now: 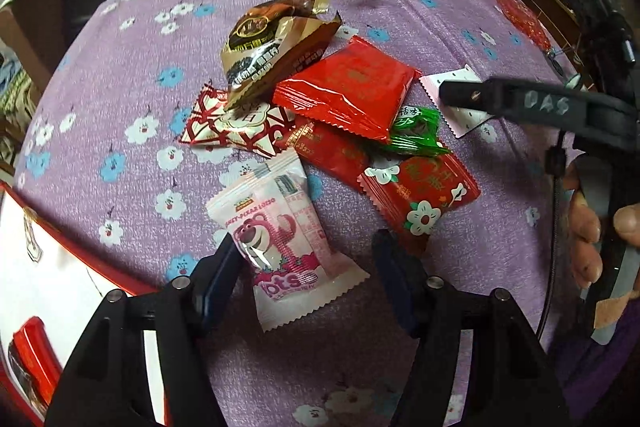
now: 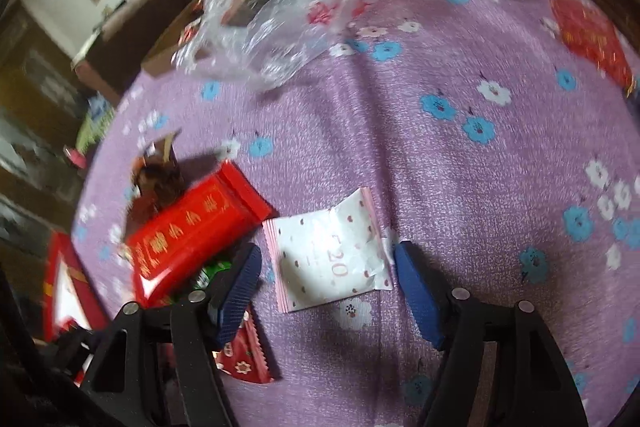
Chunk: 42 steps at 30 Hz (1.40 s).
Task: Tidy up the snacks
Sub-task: 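Grasp the pink Lotso packet with left gripper while right closes on the white packet, then carry the Lotso and white packets over the white tray while opening both grippers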
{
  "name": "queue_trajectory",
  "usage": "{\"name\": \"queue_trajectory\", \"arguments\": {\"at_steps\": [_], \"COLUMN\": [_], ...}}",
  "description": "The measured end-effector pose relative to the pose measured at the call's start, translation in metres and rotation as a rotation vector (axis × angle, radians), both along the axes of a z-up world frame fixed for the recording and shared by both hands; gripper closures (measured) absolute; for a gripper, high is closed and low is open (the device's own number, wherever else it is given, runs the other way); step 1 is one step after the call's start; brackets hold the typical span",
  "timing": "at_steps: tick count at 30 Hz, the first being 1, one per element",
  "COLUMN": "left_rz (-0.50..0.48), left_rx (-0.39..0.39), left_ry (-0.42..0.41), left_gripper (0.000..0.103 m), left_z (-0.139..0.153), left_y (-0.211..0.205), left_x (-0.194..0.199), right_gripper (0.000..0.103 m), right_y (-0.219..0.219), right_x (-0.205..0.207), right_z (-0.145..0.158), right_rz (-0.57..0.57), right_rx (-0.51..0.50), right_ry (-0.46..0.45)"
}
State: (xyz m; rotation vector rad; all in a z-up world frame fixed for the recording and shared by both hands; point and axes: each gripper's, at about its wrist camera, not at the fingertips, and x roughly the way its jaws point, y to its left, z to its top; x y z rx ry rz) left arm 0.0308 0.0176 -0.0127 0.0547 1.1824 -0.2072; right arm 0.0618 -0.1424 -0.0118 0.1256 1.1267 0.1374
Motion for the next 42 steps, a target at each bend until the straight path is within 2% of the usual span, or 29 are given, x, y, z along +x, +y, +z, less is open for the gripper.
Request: {"name": "queue_trajectory", "arguments": {"at_steps": [3,5,6,8,9,10,12,17,23,28,32,34,38,42], "left_rz": [0.005,0.014,0.019,0.022,0.022,0.020,0.022,0.021,0.004,-0.007,0.068,0.120,0.223,0.306], "left_rx": [-0.003,-0.012,-0.021,-0.052,-0.049,-0.039,-0.025,-0.056,-0.070,-0.043,0.000,0.006,0.072,0.078], "left_ry": [-0.025,-0.037,-0.040,-0.046,-0.052,-0.060,-0.078,-0.105,-0.133,-0.235,-0.354,-0.387,-0.431,-0.419], "left_gripper": [0.055,0.064,0.068,0.069,0.069,0.069,0.069,0.070,0.070,0.070,0.069,0.069,0.069,0.069], "left_z": [0.001,0.003,0.003,0.004,0.003,0.003,0.002,0.006,0.019,0.041,0.065,0.076,0.090,0.082], "left_y": [0.007,0.016,0.019,0.023,0.022,0.021,0.017,0.019,0.018,0.028,0.068,0.093,0.143,0.186], "left_x": [-0.001,-0.002,-0.002,-0.004,-0.004,-0.004,-0.005,-0.011,-0.032,-0.071,-0.103,-0.115,-0.138,-0.153], "right_gripper": [0.029,0.035,0.042,0.047,0.050,0.059,0.062,0.063,0.064,0.064,0.064,0.064,0.064,0.065], "right_y": [0.017,0.027,0.030,0.032,0.032,0.031,0.025,0.009,-0.023,-0.036,-0.033,-0.028,-0.009,0.028], "right_x": [-0.004,-0.006,-0.008,-0.010,-0.011,-0.012,-0.010,-0.011,-0.008,-0.011,-0.013,-0.014,-0.012,-0.012], "right_z": [-0.003,-0.005,-0.004,-0.002,-0.002,0.000,0.001,0.010,0.026,0.037,0.049,0.051,0.047,0.042], "right_rz": [0.027,0.039,0.051,0.054,0.052,0.045,0.031,0.000,-0.071,-0.111,-0.039,0.011,0.094,0.221], "right_rx": [-0.125,-0.217,-0.222,-0.230,-0.240,-0.251,-0.237,-0.132,0.098,0.244,0.395,0.464,0.567,0.671], "right_ry": [-0.024,-0.068,-0.079,-0.087,-0.092,-0.095,-0.092,-0.100,-0.134,-0.185,-0.271,-0.286,-0.245,-0.170]}}
